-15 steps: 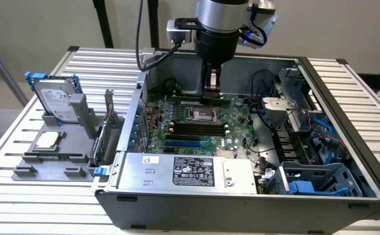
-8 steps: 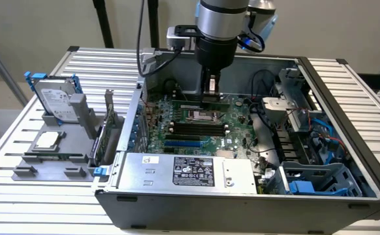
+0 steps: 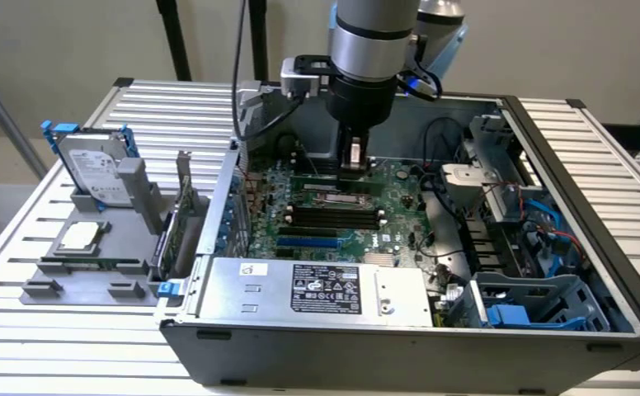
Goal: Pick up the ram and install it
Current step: 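Insert the ram into the slot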
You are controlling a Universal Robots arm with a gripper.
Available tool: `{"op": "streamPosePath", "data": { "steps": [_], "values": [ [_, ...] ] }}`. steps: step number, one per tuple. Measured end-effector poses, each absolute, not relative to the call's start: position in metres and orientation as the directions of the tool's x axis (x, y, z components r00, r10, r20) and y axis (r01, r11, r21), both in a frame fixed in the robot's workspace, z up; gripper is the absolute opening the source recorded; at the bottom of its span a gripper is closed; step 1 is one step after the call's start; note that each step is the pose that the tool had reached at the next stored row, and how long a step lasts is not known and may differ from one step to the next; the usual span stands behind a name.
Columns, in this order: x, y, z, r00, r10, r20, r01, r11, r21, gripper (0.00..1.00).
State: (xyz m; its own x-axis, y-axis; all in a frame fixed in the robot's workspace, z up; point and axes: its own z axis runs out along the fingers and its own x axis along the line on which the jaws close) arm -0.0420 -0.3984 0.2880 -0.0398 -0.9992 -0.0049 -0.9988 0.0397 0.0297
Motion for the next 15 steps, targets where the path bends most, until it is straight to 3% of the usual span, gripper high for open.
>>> {"op": "streamPosePath", "data": {
  "steps": [15],
  "values": [
    [-0.042,-0.398,0.261,-0.040,-0.999,-0.005,-0.999,0.040,0.012,0.13]
  ]
}}
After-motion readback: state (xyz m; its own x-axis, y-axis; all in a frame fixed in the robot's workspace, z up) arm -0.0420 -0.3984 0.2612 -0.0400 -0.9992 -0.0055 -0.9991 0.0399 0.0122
